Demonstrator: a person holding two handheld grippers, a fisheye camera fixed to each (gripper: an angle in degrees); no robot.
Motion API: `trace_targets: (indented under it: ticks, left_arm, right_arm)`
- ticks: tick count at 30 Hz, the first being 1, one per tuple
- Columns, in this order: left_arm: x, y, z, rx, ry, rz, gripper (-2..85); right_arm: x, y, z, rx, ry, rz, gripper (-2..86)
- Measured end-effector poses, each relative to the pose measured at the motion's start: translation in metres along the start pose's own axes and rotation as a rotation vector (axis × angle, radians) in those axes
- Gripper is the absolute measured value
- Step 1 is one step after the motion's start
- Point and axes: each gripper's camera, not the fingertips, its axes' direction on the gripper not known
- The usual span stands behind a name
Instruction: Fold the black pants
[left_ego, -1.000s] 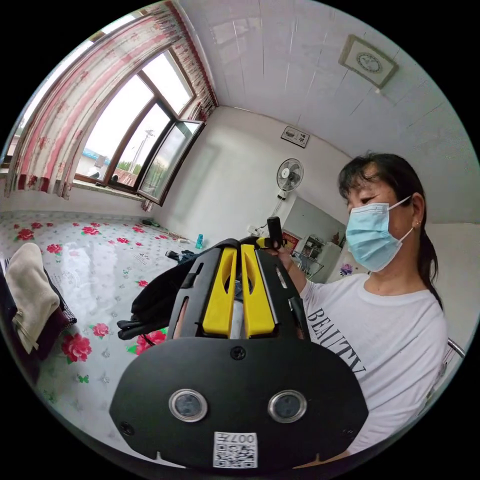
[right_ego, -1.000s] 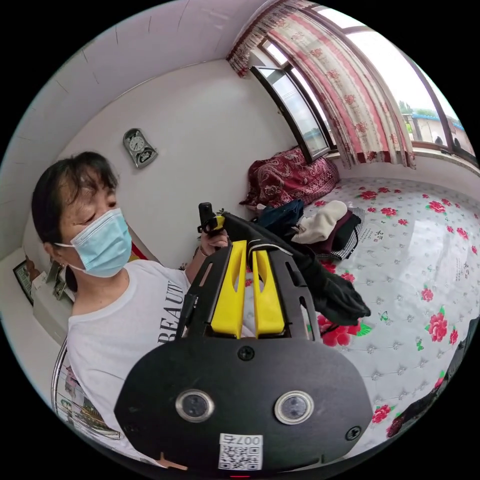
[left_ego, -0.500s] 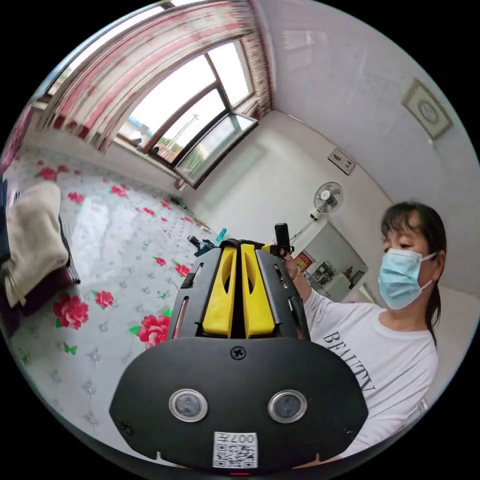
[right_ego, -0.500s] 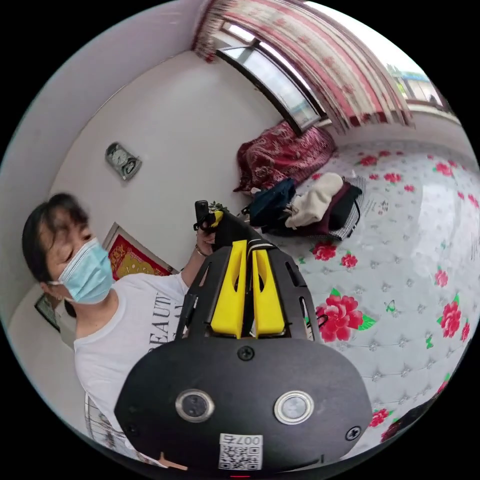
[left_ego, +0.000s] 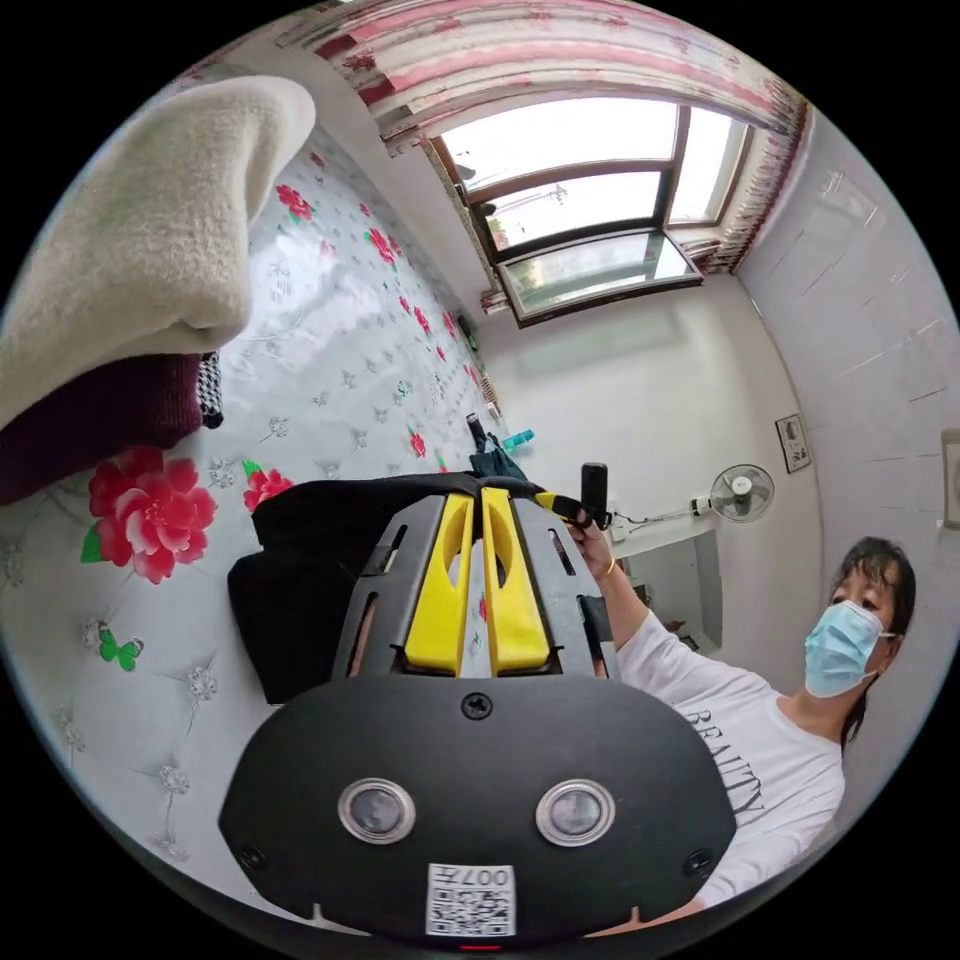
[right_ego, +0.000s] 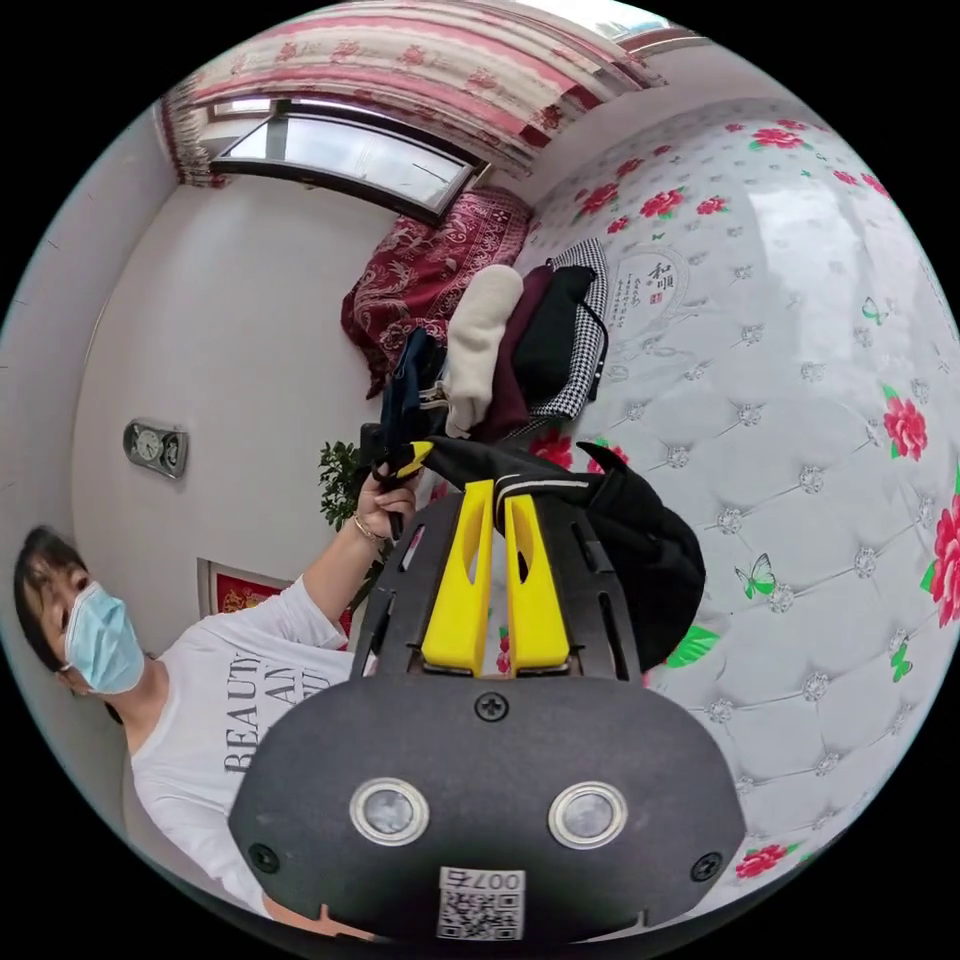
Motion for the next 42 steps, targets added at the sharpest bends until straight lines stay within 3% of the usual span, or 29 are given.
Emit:
trace_targets:
  ticks: [8, 15, 18, 21, 26, 29, 38, 42]
  left_arm:
    - [-0.016, 0.088, -0.003, -0.152, -0.107, 0.104, -1.0]
    - [-0.099, 0.230, 0.037, -0.372, -0.311, -0.086, -0.4]
    - [-0.117, 0.261, 0.038, -0.378, -0.318, -0.151, 1.5]
    - [-0.115, 0.272, 0.012, -0.305, -0.309, -0.153, 4.6]
    - [-0.119, 0.279, -0.036, -0.164, -0.322, -0.160, 6.1]
    - [-0.126, 0.268, -0.037, -0.173, -0.341, -0.146, 7.2]
    - [-0.132, 0.138, 0.040, -0.220, -0.477, 0.086, 11.0]
    - [-0.156, 0.104, 0.090, -0.286, -0.517, 0.037, 9.5]
  right_arm:
    - [-0.027, 0.036, 0.025, -0.090, 0.041, -0.165, -0.2]
    - [0.033, 0.132, 0.115, -0.214, 0.135, 0.116, 0.7]
    - [0.049, 0.142, 0.121, -0.241, 0.145, 0.204, 3.1]
    - [0.048, 0.132, 0.088, -0.148, 0.140, 0.196, 6.5]
    - [0.083, 0.116, 0.034, 0.034, 0.081, 0.328, 11.2]
    - [0.101, 0.099, 0.026, 0.075, 0.064, 0.372, 12.3]
    - [0.114, -0.020, 0.006, 0.153, 0.316, 0.270, 11.1]
    - [0.129, -0.058, 0.021, 0.084, 0.339, 0.257, 8.0]
